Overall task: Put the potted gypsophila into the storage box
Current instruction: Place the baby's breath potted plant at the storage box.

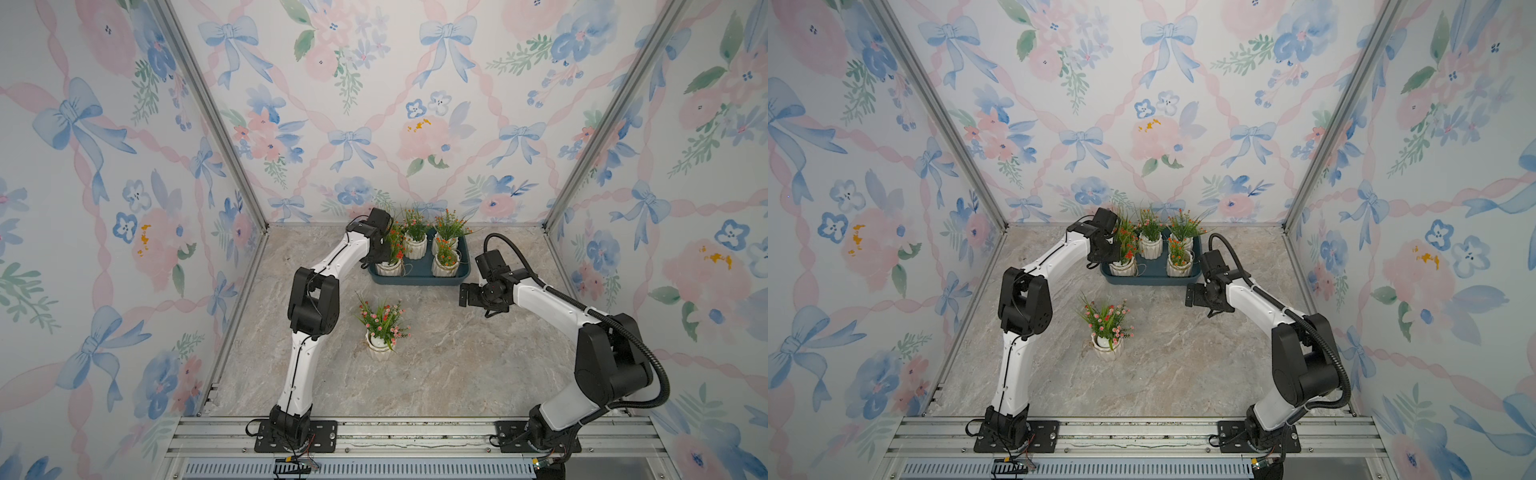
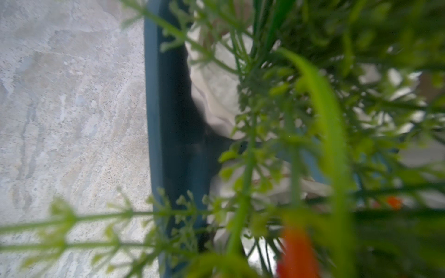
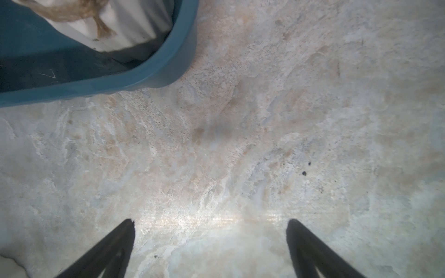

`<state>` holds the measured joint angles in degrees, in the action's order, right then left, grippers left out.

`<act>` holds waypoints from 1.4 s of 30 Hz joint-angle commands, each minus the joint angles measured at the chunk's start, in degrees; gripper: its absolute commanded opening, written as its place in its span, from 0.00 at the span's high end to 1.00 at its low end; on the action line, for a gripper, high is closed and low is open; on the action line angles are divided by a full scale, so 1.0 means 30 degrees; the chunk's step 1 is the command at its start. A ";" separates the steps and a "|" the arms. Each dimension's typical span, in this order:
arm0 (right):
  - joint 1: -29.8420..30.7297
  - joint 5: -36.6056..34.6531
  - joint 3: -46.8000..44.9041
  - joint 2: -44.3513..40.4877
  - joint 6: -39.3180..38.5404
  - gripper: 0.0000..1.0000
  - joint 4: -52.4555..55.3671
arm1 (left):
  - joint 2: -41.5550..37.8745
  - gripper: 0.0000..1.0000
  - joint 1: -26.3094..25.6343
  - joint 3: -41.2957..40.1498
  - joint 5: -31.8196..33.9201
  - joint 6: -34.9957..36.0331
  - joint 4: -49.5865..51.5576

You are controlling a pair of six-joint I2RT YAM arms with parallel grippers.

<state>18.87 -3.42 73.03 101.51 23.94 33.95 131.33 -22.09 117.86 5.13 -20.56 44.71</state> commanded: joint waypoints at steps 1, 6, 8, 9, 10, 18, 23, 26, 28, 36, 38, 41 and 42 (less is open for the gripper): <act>-0.0139 0.0055 -0.0117 0.0377 -0.0151 0.00 0.0225 | 0.0451 0.96 0.0243 0.0586 0.0232 0.0070 -0.0505; -0.0166 0.0115 -0.0054 0.0439 -0.0192 0.00 0.0226 | 0.0140 0.72 0.0309 0.0479 0.0404 0.0026 -0.0512; -0.0156 0.0115 -0.0058 0.0431 -0.0221 0.00 0.0274 | -0.0082 0.63 0.0302 0.0495 0.0417 0.0026 -0.0516; -0.0154 0.0115 -0.0060 0.0435 -0.0232 0.00 0.0260 | -0.0193 0.57 0.0324 0.0497 0.0451 0.0026 -0.0514; -0.0140 0.0111 -0.0031 0.0468 -0.0218 0.00 0.0269 | -0.0337 0.52 0.0303 0.0526 0.0488 -0.0003 -0.0515; -0.0151 -0.0513 -0.0917 -0.0561 -0.0078 0.03 -0.0363 | -0.1727 0.32 0.0339 0.0331 0.1341 -0.0132 -0.0481; -0.0296 -0.1016 -0.1333 -0.1305 -0.0328 0.03 -0.0805 | -0.2759 0.29 0.0611 -0.0438 0.1600 -0.0148 -0.0487; -0.0360 -0.0492 -0.0645 -0.0675 -0.0591 0.03 0.0207 | -0.3659 0.29 0.0765 -0.1323 0.1849 -0.0223 -0.0484; -0.0347 0.0033 -0.0508 -0.0467 -0.0615 0.03 0.0404 | -0.4425 0.29 0.0832 -0.2037 0.2188 -0.0183 -0.0490; 0.0373 0.0521 0.0134 -0.0506 -0.0685 0.03 0.0758 | -0.8719 0.27 0.1856 -0.5832 0.2868 0.0143 -0.0496; 0.0634 0.0815 0.0452 -0.0418 -0.0773 0.03 0.0898 | -0.9842 0.26 0.2457 -0.7018 0.2605 0.0129 -0.0544; 0.1166 0.1640 0.1052 -0.0113 -0.0862 0.03 0.1113 | -1.1592 0.22 0.3536 -0.8973 0.2174 -0.0145 -0.0583; 0.1351 0.1778 0.1286 0.0019 -0.0977 0.02 0.1308 | -1.2082 0.21 0.3807 -0.9516 0.2210 -0.0217 -0.0624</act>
<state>21.34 -0.75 74.43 98.72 22.22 35.33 98.26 -12.71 92.97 12.14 -21.06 41.98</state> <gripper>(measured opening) 0.975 0.786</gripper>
